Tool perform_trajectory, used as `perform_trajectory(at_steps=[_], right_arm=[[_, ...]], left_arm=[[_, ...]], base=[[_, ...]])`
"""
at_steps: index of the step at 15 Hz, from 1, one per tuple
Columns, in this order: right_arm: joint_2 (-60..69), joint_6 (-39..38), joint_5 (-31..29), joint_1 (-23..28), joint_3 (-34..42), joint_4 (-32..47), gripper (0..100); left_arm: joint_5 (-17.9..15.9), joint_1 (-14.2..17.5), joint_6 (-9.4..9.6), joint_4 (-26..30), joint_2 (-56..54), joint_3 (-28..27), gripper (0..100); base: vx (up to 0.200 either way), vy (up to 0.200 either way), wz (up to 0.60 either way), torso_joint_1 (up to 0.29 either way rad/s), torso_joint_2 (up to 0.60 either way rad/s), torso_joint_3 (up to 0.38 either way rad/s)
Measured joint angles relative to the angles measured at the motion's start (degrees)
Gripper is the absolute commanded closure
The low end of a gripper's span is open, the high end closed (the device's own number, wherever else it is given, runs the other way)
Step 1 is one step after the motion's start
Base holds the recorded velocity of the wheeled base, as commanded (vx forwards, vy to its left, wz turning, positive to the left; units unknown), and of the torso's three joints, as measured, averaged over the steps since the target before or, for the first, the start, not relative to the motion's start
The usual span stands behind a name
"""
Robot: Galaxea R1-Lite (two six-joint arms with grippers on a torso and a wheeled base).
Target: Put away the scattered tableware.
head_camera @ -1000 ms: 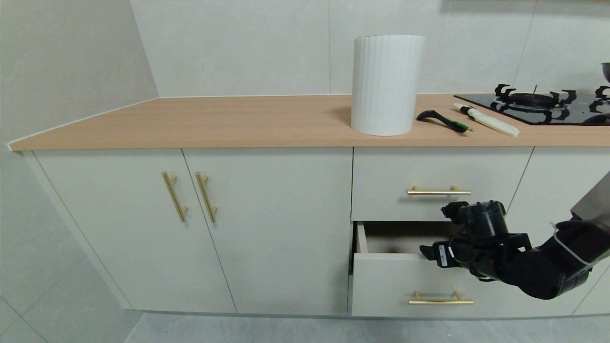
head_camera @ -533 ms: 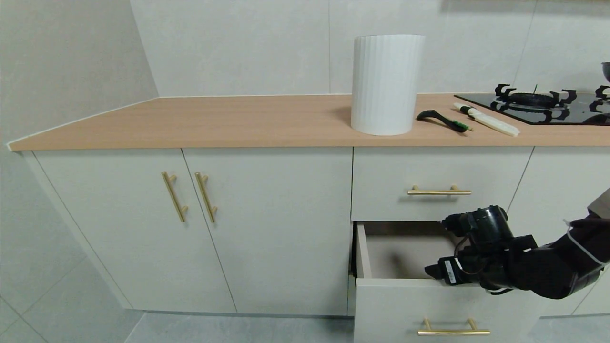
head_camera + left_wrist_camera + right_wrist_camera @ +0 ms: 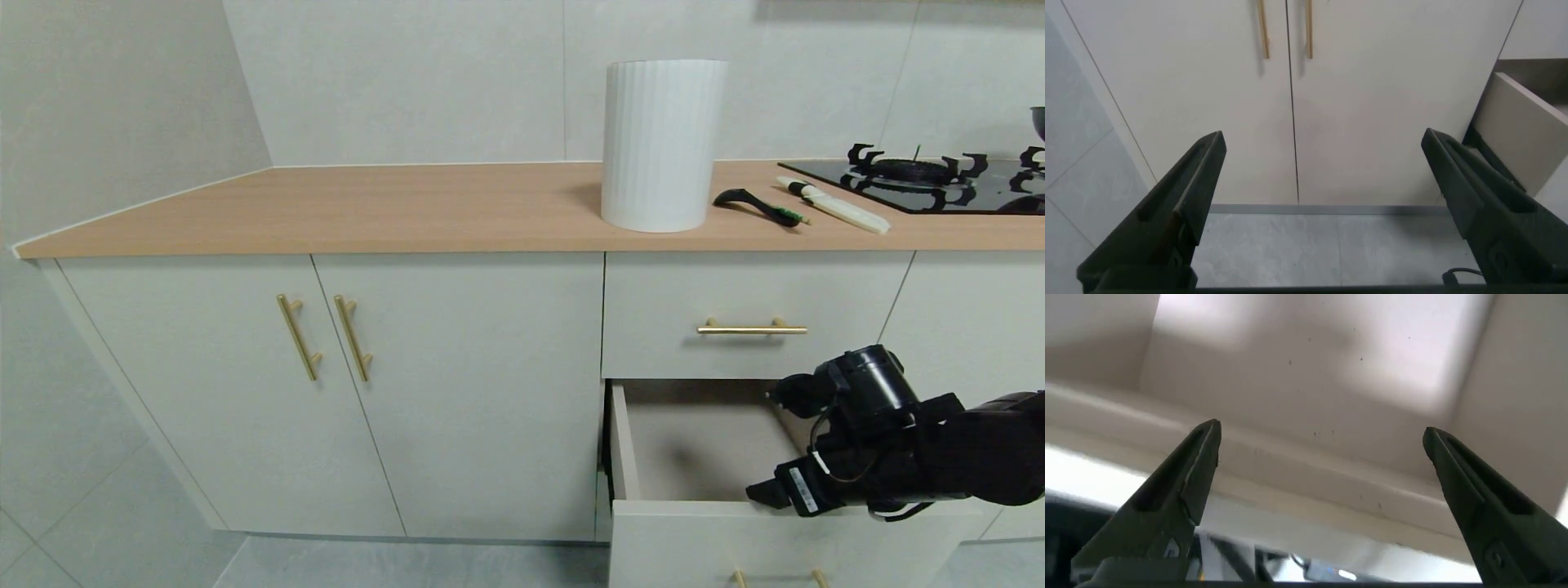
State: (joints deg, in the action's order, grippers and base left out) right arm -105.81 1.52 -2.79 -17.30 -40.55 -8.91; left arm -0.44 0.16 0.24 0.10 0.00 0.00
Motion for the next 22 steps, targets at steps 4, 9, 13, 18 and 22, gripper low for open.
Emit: perform_trajectory(at_steps=[4,9,13,18,22], right_arm=[[2.9,5.2,0.5,-1.2,0.7,7.2,0],[6.6,10.7,0.5,-4.3,1.3,19.6,0],[9.0,11.5,0.0,-7.5,1.4,25.5,0],[10.1,12.2,-0.4,-9.4,1.3,28.6,0],[11.2,11.1,-0.3,-10.0,0.3,29.4,0]], left_arm=[[0.0,0.0,0.02,0.0,0.0,0.0,0],[0.0,0.0,0.02,0.0,0.0,0.0,0],[0.0,0.0,0.00,0.0,0.0,0.0,0],[0.0,0.0,0.02,0.0,0.0,0.0,0],[0.0,0.0,0.02,0.0,0.0,0.0,0]], base=[[0.000,0.000,0.00,0.000,0.00,0.000],[0.000,0.000,0.00,0.000,0.00,0.000],[0.000,0.000,0.00,0.000,0.00,0.000],[0.000,0.000,0.00,0.000,0.00,0.000],[0.000,0.000,0.00,0.000,0.00,0.000]])
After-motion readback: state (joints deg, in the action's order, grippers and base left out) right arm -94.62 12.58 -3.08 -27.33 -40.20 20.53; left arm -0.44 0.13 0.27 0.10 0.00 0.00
